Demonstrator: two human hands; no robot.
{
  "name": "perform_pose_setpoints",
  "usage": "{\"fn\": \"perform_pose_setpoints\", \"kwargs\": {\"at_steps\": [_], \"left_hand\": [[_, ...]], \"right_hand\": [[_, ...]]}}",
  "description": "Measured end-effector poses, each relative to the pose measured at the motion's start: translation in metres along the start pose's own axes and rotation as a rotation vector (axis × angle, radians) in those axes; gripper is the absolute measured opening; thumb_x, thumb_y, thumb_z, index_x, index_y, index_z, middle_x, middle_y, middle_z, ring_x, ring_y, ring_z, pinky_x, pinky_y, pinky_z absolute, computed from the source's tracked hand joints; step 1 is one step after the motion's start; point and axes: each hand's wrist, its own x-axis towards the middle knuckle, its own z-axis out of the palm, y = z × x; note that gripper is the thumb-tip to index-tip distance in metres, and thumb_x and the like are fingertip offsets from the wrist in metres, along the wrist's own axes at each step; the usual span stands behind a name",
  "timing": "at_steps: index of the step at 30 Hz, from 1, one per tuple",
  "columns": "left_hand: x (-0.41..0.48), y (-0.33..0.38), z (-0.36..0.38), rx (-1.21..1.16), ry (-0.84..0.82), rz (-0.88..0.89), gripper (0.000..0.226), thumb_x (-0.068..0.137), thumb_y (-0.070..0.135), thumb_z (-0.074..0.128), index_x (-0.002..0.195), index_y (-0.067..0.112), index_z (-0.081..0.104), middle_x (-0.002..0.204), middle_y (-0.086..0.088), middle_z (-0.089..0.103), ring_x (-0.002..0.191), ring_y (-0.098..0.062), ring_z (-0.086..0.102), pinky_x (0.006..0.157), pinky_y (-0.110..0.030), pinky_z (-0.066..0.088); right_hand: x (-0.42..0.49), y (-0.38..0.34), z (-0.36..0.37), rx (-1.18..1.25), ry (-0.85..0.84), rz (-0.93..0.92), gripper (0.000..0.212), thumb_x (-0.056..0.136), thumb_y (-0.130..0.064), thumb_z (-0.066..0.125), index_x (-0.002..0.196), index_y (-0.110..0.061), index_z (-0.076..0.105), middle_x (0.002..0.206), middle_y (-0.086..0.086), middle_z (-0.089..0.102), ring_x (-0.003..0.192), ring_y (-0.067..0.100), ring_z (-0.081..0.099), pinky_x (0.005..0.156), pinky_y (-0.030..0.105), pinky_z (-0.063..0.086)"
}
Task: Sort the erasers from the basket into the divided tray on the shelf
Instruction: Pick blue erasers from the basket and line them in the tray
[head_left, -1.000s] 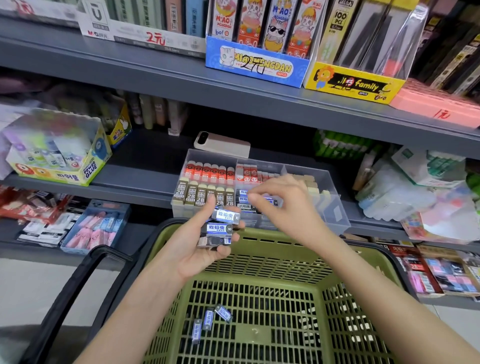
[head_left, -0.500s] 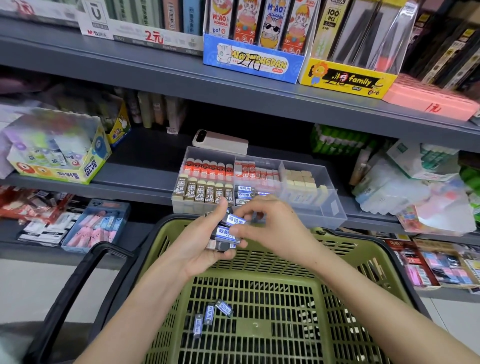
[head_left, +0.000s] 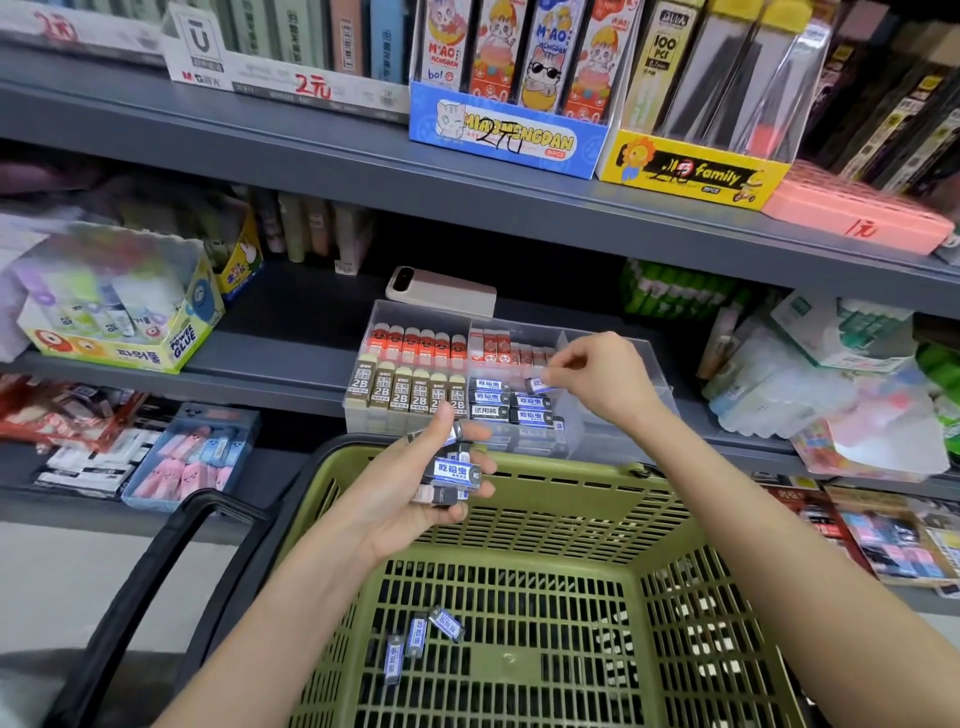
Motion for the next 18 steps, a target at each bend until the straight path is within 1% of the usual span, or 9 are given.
{"fn": "perform_pose_setpoints", "kwargs": {"at_steps": [2, 5, 7, 9, 10, 11, 13, 16, 18], "left_hand": [[0.0, 0.0, -0.001, -0.011, -0.001, 0.002, 0.056, 0.07, 0.055, 0.06, 0.099, 0.008, 0.07, 0.078, -0.012, 0.068, 0.062, -0.022, 0.065, 0.039, -0.021, 0.044], [0.001, 0.002, -0.002, -0.019, 0.0, 0.001, 0.056, 0.073, 0.053, 0.057, 0.101, 0.007, 0.069, 0.078, -0.012, 0.068, 0.062, -0.022, 0.065, 0.039, -0.021, 0.045], [0.001, 0.001, -0.002, -0.019, -0.004, 0.001, 0.057, 0.071, 0.054, 0.058, 0.102, 0.007, 0.068, 0.078, -0.012, 0.068, 0.062, -0.022, 0.065, 0.039, -0.021, 0.045], [0.001, 0.001, -0.003, -0.02, -0.007, 0.005, 0.059, 0.07, 0.054, 0.059, 0.103, 0.006, 0.068, 0.078, -0.012, 0.068, 0.062, -0.021, 0.065, 0.039, -0.022, 0.045], [0.0, 0.001, -0.003, -0.02, -0.007, 0.007, 0.059, 0.071, 0.054, 0.059, 0.104, 0.006, 0.068, 0.078, -0.012, 0.068, 0.062, -0.021, 0.065, 0.039, -0.022, 0.045], [0.001, 0.0, -0.004, -0.021, -0.005, 0.009, 0.059, 0.071, 0.054, 0.059, 0.104, 0.006, 0.067, 0.078, -0.012, 0.068, 0.062, -0.021, 0.065, 0.039, -0.022, 0.045], [0.001, 0.0, -0.004, -0.022, -0.004, 0.01, 0.058, 0.072, 0.054, 0.058, 0.105, 0.006, 0.067, 0.078, -0.012, 0.068, 0.062, -0.021, 0.065, 0.04, -0.022, 0.046], [0.001, 0.001, -0.004, -0.019, -0.001, 0.008, 0.06, 0.069, 0.055, 0.06, 0.104, 0.007, 0.068, 0.078, -0.012, 0.068, 0.062, -0.022, 0.065, 0.04, -0.022, 0.045], [0.001, 0.0, -0.002, -0.015, 0.0, 0.007, 0.059, 0.07, 0.056, 0.06, 0.102, 0.007, 0.069, 0.079, -0.012, 0.068, 0.062, -0.022, 0.065, 0.039, -0.022, 0.044]], "right_hand": [[0.003, -0.003, 0.006, -0.054, -0.008, -0.001, 0.022, 0.084, -0.02, 0.066, 0.072, -0.003, 0.072, 0.065, -0.002, 0.064, 0.059, 0.011, 0.056, 0.066, 0.025, 0.04], [0.005, -0.007, 0.015, -0.16, -0.001, -0.027, 0.025, 0.087, -0.019, 0.06, 0.076, 0.001, 0.071, 0.079, 0.015, 0.07, 0.078, 0.028, 0.064, 0.067, 0.03, 0.045], [0.004, -0.007, 0.019, -0.267, 0.03, -0.066, 0.023, 0.087, -0.022, 0.059, 0.077, -0.009, 0.074, 0.075, 0.012, 0.069, 0.077, 0.028, 0.063, 0.065, 0.031, 0.047], [0.003, -0.003, 0.022, -0.345, 0.106, -0.109, 0.02, 0.085, -0.028, 0.059, 0.078, -0.021, 0.076, 0.069, 0.006, 0.058, 0.082, 0.028, 0.058, 0.061, 0.031, 0.042], [0.003, -0.001, 0.023, -0.366, 0.149, -0.132, 0.017, 0.085, -0.033, 0.061, 0.079, -0.026, 0.076, 0.071, 0.004, 0.052, 0.086, 0.029, 0.054, 0.062, 0.031, 0.038], [0.003, 0.002, 0.022, -0.376, 0.181, -0.159, 0.014, 0.083, -0.038, 0.064, 0.082, -0.031, 0.076, 0.075, 0.003, 0.05, 0.088, 0.03, 0.051, 0.065, 0.031, 0.034], [0.006, 0.007, 0.022, -0.373, 0.186, -0.208, 0.013, 0.079, -0.042, 0.067, 0.084, -0.034, 0.076, 0.089, 0.003, 0.056, 0.092, 0.03, 0.048, 0.073, 0.034, 0.03], [0.011, 0.01, 0.02, -0.357, 0.137, -0.255, 0.01, 0.075, -0.042, 0.071, 0.081, -0.035, 0.076, 0.113, -0.002, 0.059, 0.105, 0.028, 0.045, 0.083, 0.037, 0.026], [0.014, 0.008, 0.019, -0.359, 0.109, -0.285, 0.005, 0.073, -0.038, 0.073, 0.076, -0.035, 0.075, 0.12, -0.005, 0.056, 0.111, 0.026, 0.043, 0.087, 0.037, 0.024]]}}
